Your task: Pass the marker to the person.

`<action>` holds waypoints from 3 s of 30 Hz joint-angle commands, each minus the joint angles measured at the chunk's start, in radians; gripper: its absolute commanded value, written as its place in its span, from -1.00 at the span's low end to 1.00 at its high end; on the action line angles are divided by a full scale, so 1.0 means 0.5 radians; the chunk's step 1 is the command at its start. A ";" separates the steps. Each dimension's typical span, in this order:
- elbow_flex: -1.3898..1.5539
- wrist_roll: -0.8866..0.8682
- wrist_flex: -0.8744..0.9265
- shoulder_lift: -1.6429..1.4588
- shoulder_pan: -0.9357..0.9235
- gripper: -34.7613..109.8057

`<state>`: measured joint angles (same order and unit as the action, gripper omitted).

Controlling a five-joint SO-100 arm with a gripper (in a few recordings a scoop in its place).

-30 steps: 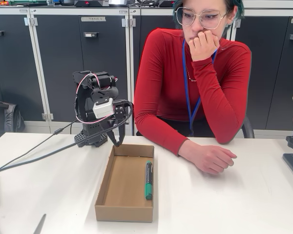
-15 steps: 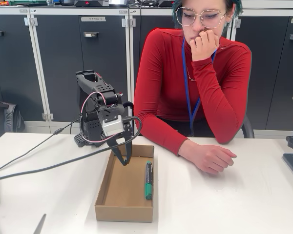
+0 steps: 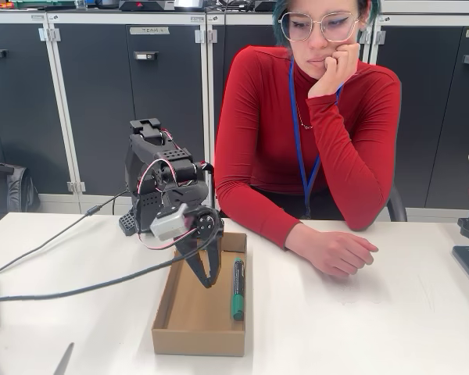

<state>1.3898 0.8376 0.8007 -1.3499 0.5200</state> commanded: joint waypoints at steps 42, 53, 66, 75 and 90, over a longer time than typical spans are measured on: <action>0.580 0.043 0.678 -0.755 0.328 -0.59; 0.405 -0.034 0.451 -0.586 0.696 -0.59; 0.383 0.031 0.331 -0.402 0.614 -0.59; 0.334 0.077 0.209 -0.252 0.500 -0.59; 0.310 0.031 0.083 -0.098 0.399 -0.48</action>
<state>1.6107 0.8575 0.8606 -1.3867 0.7225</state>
